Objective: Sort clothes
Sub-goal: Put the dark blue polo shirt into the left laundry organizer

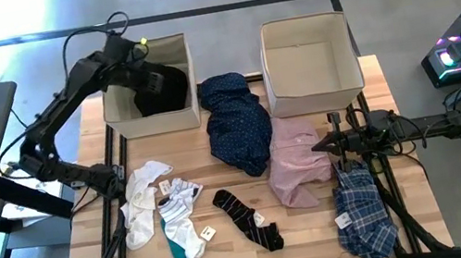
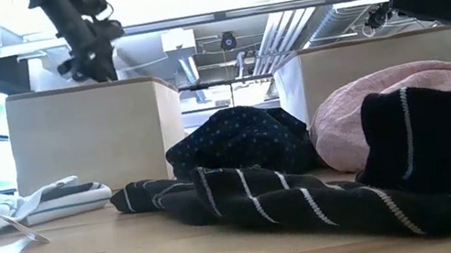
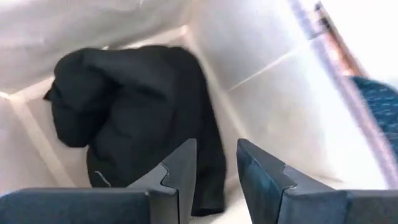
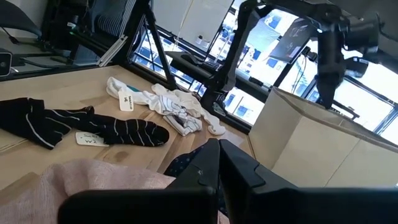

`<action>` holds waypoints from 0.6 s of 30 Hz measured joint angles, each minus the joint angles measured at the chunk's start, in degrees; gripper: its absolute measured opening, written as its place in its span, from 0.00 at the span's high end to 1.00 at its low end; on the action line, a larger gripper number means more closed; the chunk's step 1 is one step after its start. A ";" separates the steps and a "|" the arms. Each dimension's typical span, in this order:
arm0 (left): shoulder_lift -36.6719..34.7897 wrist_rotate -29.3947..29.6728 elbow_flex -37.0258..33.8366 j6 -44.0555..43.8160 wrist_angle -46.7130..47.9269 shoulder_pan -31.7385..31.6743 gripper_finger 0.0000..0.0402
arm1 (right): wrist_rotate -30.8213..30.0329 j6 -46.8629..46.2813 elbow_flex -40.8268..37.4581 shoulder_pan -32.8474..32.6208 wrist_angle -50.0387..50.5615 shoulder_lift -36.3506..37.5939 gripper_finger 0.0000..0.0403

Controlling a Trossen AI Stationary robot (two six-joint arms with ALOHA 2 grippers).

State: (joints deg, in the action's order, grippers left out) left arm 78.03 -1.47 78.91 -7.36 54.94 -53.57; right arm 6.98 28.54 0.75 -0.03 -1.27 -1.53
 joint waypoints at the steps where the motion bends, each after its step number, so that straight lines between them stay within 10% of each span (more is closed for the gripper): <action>1: -0.81 -0.02 0.00 -0.08 -0.33 0.61 0.74 | -0.02 -0.01 0.00 -0.02 0.01 -0.01 1.00; 18: -8.03 -2.29 -3.04 -3.05 -14.30 20.80 0.74 | -0.35 0.01 -0.01 0.00 0.01 0.00 1.00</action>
State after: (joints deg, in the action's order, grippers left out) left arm 70.00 -3.76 75.88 -10.41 40.64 -32.77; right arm 6.63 28.55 0.74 -0.03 -1.27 -1.53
